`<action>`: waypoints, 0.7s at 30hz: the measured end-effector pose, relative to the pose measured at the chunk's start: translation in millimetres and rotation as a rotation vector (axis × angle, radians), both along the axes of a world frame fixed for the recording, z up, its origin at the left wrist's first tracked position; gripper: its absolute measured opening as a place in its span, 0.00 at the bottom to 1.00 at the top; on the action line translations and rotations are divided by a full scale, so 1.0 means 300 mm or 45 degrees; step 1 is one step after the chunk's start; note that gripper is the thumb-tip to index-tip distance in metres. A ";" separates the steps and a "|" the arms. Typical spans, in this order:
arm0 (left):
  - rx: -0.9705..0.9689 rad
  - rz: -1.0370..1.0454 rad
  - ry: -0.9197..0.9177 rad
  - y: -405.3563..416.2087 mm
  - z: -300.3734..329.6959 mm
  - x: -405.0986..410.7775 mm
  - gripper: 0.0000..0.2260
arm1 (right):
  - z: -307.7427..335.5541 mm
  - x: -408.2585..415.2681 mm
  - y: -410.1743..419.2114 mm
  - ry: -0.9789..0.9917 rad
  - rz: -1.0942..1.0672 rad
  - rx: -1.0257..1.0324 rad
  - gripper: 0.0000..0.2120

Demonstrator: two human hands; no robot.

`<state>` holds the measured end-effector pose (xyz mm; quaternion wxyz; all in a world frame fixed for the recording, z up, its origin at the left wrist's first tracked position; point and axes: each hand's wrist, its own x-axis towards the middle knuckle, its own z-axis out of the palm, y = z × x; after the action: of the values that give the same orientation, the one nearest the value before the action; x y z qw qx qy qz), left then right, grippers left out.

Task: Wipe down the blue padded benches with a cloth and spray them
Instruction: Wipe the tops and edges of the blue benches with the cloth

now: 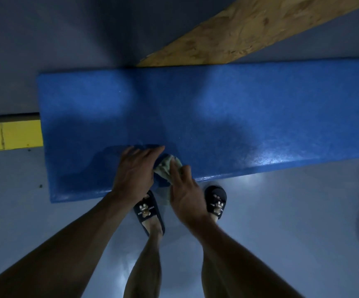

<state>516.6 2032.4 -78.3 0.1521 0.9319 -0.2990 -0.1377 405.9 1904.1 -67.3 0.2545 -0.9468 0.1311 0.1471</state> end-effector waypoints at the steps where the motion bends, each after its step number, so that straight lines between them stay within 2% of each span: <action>1: 0.007 -0.009 0.008 0.004 -0.001 0.005 0.30 | -0.003 -0.003 -0.060 -0.003 0.106 -0.061 0.33; 2: 0.013 -0.018 0.008 0.008 0.000 0.010 0.31 | -0.007 -0.008 -0.136 -0.016 0.170 -0.138 0.32; 3: 0.016 -0.030 0.003 0.010 -0.001 0.014 0.31 | -0.008 -0.013 -0.226 -0.014 0.123 -0.202 0.31; 4: 0.020 -0.042 -0.005 0.013 0.000 0.017 0.31 | -0.002 -0.014 -0.321 0.018 -0.027 -0.273 0.29; 7: 0.027 -0.063 0.001 0.018 -0.003 0.017 0.31 | 0.016 -0.014 -0.525 0.210 -0.699 -0.417 0.28; 9: 0.045 -0.056 0.024 0.018 -0.006 0.006 0.32 | 0.015 0.009 -0.497 0.270 -0.844 -0.450 0.29; 13: 0.027 -0.034 0.044 0.018 -0.004 -0.004 0.33 | -0.016 0.082 -0.195 0.152 -0.659 -0.307 0.33; 16: 0.004 -0.025 0.066 0.016 -0.003 0.007 0.34 | 0.005 0.093 0.006 0.018 -0.194 -0.118 0.33; 18: 0.004 -0.049 0.082 0.019 0.003 0.013 0.36 | 0.009 0.093 0.003 -0.011 0.138 -0.114 0.32; 21: 0.042 -0.097 0.050 0.037 0.008 0.021 0.37 | -0.013 0.107 -0.183 -0.026 0.212 -0.273 0.29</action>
<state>522.8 2043.4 -76.0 0.1371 0.9194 -0.3288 -0.1665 438.1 1849.1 -71.4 0.1401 -0.9776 0.0644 0.1432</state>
